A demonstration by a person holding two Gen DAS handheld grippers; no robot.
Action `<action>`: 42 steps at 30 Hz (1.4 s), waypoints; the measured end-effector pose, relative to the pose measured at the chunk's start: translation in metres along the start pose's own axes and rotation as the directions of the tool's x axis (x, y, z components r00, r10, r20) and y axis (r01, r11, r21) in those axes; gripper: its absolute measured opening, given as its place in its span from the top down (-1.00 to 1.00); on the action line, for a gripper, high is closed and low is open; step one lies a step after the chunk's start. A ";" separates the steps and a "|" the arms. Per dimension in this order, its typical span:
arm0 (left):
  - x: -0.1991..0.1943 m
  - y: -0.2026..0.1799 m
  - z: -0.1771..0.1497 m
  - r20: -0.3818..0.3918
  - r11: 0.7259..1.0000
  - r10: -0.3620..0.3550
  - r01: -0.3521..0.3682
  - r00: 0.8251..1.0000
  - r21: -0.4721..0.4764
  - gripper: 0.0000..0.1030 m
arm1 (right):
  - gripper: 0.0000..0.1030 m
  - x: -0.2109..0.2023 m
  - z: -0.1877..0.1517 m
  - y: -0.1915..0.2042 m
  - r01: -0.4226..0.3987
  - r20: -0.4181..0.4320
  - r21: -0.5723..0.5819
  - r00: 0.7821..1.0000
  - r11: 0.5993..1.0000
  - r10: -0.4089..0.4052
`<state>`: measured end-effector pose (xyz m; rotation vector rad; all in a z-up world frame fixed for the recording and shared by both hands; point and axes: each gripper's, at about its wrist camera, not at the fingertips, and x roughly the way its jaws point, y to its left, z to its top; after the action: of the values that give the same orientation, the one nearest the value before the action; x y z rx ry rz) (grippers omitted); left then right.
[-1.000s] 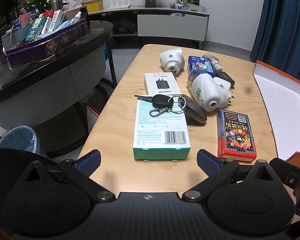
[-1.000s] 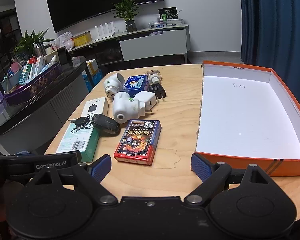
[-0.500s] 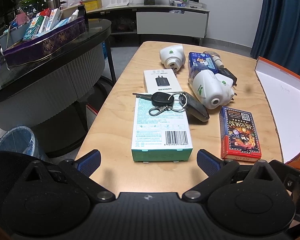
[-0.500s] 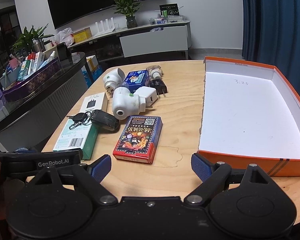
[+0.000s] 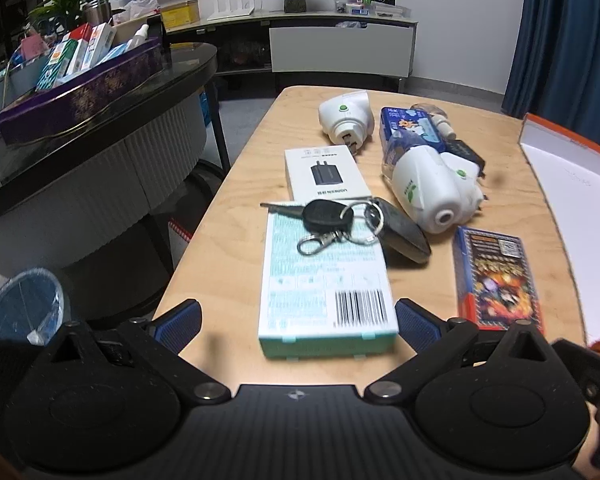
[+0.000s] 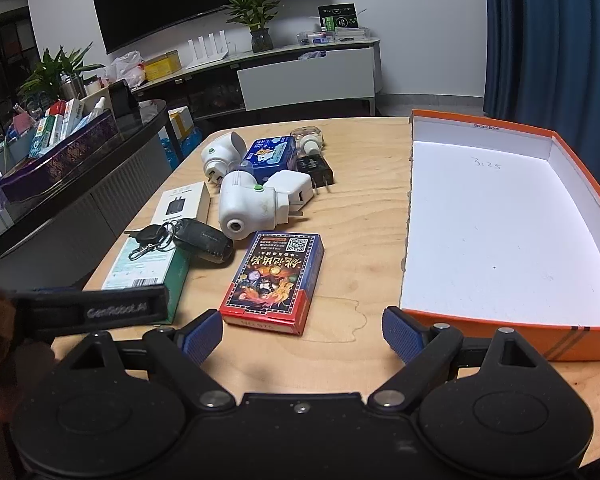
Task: Organize rigid objects
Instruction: 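Grasp the teal-white box with the left tool while the right tool grasps the red card box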
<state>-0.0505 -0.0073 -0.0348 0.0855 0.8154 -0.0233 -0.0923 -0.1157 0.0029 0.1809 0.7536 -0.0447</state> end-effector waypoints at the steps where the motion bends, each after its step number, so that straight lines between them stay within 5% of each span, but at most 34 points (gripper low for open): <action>1: 0.004 0.000 0.001 -0.001 1.000 0.002 -0.002 1.000 0.001 -1.00 | -0.98 0.002 0.001 0.001 0.003 -0.001 -0.002 1.000 1.000 -0.003; 7: 0.027 0.000 0.009 -0.005 1.000 -0.013 0.013 1.000 0.003 -0.96 | -0.98 0.023 0.010 0.002 0.013 0.000 -0.012 1.000 1.000 -0.013; 10: 0.030 0.001 0.009 0.014 0.999 -0.043 0.044 0.999 -0.007 -0.76 | -0.98 0.035 0.015 0.008 0.007 0.009 -0.038 1.000 0.999 -0.007; 12: 0.028 -0.001 0.009 0.036 0.998 -0.070 0.069 0.997 0.014 -0.38 | -0.98 0.043 0.019 0.013 0.011 -0.002 -0.031 1.000 0.999 -0.011; 23: 0.020 0.016 0.009 -0.017 0.989 -0.148 0.148 0.989 -0.021 -0.38 | -0.98 0.085 0.043 0.012 0.007 -0.098 -0.021 0.995 1.000 -0.009; 27: 0.016 0.019 0.008 -0.048 0.984 -0.179 0.179 0.983 0.007 -0.39 | -0.97 0.097 0.046 0.019 0.010 -0.139 -0.099 0.990 0.995 -0.024; 30: 0.007 0.008 0.005 -0.003 0.990 -0.106 0.106 0.994 0.089 -0.39 | -0.45 0.093 0.042 0.028 0.030 -0.092 -0.168 0.995 0.985 -0.046; 34: -0.008 -0.016 0.005 0.127 0.952 0.029 -0.066 0.991 0.299 -0.39 | -0.41 0.085 0.041 0.024 -0.005 -0.097 -0.137 0.995 0.991 -0.008; 38: -0.015 -0.020 0.012 0.125 0.933 -0.010 -0.036 0.992 0.358 -0.39 | -0.38 0.067 0.043 0.020 -0.041 -0.088 -0.119 0.996 0.992 0.031; 42: -0.027 -0.014 0.020 0.135 0.945 -0.032 -0.014 0.990 0.327 -0.39 | -0.37 0.045 0.047 0.018 -0.082 -0.055 -0.121 0.996 0.989 0.075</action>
<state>-0.0555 -0.0236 -0.0023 0.3910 0.6666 -0.1724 -0.0257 -0.1052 0.0084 0.0943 0.7968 0.0813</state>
